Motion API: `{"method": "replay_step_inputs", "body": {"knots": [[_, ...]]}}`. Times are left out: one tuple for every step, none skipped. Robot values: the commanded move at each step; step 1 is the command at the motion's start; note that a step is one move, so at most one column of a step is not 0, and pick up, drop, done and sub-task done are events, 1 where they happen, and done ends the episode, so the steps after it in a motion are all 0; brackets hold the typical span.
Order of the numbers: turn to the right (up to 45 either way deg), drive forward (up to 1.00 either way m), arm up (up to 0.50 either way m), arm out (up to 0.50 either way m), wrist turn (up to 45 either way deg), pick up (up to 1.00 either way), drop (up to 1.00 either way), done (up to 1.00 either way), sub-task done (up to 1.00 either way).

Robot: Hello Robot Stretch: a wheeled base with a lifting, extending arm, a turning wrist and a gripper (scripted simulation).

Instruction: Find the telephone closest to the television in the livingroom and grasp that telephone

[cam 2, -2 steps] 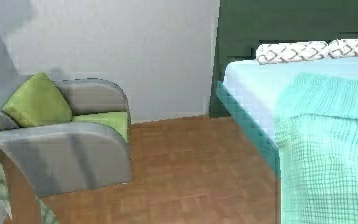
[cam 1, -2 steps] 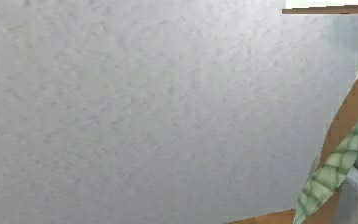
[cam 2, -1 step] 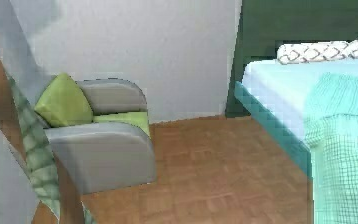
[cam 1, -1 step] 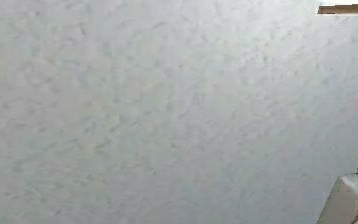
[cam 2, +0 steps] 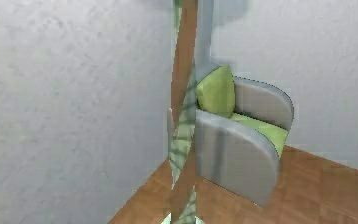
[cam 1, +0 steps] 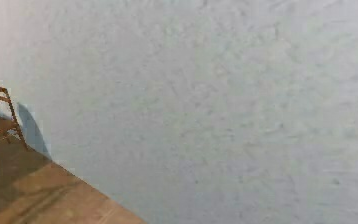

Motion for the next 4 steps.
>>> {"method": "replay_step_inputs", "body": {"knots": [[-42.0, 0.0, 0.0, 0.0, 0.0, 0.0, 0.0, 0.0, 0.0], [0.0, 0.65, 0.0, 0.0, 0.0, 0.0, 0.0, 0.0, 0.0], [-45.0, 0.0, 0.0, 0.0, 0.0, 0.0, 0.0, 0.0, 0.0], [-9.0, 0.0, 0.0, 0.0, 0.0, 0.0, 0.0, 0.0, 0.0]]}}
